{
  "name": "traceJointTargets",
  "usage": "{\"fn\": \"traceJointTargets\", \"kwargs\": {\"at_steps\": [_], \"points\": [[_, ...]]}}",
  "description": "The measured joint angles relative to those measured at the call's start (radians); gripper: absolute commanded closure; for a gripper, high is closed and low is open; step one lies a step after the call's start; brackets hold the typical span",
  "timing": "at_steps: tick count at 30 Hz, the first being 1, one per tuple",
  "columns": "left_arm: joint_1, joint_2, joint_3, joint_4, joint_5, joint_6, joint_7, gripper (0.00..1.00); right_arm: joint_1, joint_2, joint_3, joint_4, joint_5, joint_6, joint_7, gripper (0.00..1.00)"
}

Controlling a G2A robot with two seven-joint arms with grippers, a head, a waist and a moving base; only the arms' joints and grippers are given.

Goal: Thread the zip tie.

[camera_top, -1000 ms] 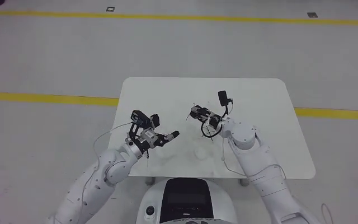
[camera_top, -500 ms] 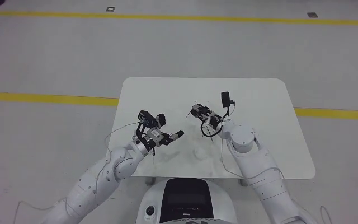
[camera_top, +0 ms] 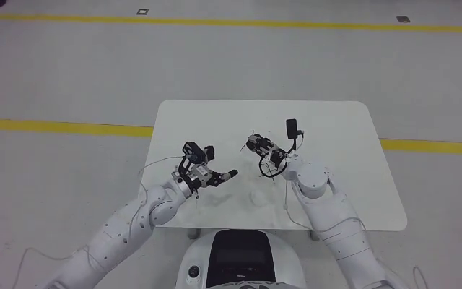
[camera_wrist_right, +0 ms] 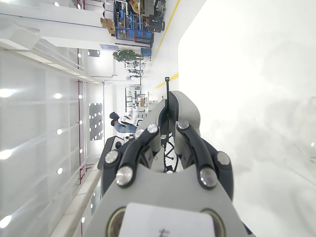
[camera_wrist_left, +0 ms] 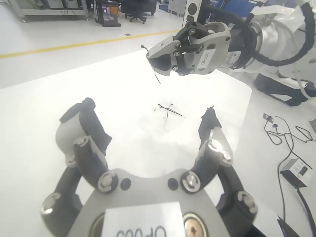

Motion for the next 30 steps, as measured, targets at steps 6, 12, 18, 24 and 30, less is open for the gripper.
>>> {"fn": "traceJointTargets", "kwargs": {"at_steps": [6, 12, 18, 24, 30], "points": [[-0.061, -0.014, 0.068, 0.077, 0.003, 0.0, 0.115, 0.0, 0.004, -0.001, -0.007, 0.012, 0.016, -0.004, -0.016, 1.0], [-0.061, -0.015, 0.068, 0.078, 0.004, 0.0, 0.114, 0.0, 0.004, -0.001, -0.008, 0.012, 0.015, -0.004, -0.017, 1.0], [-0.06, -0.027, 0.067, 0.083, 0.015, 0.038, 0.128, 0.0, 0.001, -0.007, -0.048, 0.006, 0.005, -0.023, -0.043, 1.0], [-0.085, -0.054, 0.085, 0.113, 0.06, 0.085, 0.169, 0.0, 0.01, -0.013, -0.075, 0.015, 0.009, -0.047, -0.076, 1.0], [-0.093, -0.064, 0.093, 0.125, 0.078, 0.111, 0.186, 0.0, 0.009, -0.013, -0.076, 0.013, 0.009, -0.064, -0.087, 1.0]]}}
